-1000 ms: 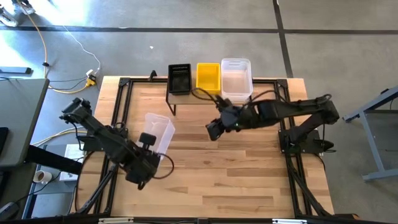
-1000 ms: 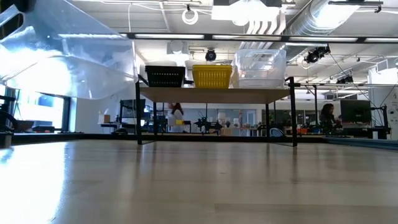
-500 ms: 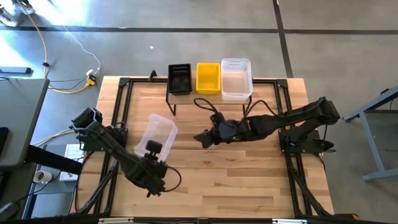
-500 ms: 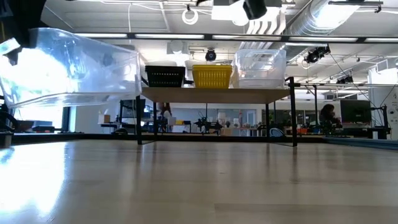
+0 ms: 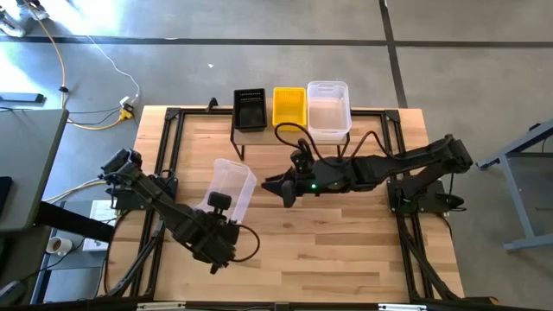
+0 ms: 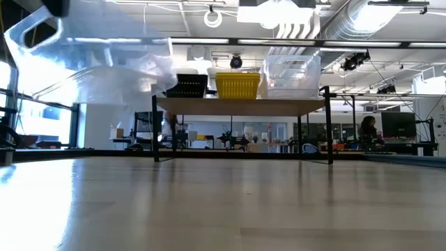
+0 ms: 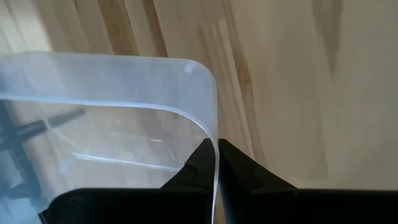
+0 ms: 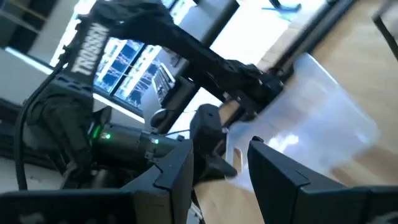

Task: Stack baskets on shelf by color
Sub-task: Move the transparent bin to the center of the table

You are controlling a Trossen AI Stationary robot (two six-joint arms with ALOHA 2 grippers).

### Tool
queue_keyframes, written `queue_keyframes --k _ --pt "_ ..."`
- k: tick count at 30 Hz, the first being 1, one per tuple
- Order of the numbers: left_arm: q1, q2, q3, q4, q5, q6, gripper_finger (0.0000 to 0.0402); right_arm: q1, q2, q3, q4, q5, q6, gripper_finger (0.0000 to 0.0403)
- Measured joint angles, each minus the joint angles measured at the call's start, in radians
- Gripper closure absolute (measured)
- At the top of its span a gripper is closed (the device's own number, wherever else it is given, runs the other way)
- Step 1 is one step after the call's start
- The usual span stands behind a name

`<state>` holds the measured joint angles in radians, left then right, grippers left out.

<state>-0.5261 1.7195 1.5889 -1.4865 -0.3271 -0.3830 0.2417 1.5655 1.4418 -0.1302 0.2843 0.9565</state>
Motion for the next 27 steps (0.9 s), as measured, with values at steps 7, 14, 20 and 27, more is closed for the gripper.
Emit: queue_keyframes --k 7,14,20,27 --pt "0.023 -0.001 0.066 0.021 0.04 -0.008 0.0401 0.0 0.0 0.035 -0.012 -0.006 -0.097 0.0265" --pt "0.039 0.009 0.069 0.159 0.136 -0.026 0.0401 0.0 0.0 0.035 -0.148 -0.007 -0.067 0.0265" --pt "0.051 0.065 0.068 0.171 0.17 -0.036 0.0401 -0.005 0.0 0.035 -0.21 -0.008 -0.067 0.0265" --pt "0.066 0.142 0.068 0.25 0.193 -0.017 0.0401 -0.038 0.0 0.035 -0.229 -0.084 -0.067 0.0265"
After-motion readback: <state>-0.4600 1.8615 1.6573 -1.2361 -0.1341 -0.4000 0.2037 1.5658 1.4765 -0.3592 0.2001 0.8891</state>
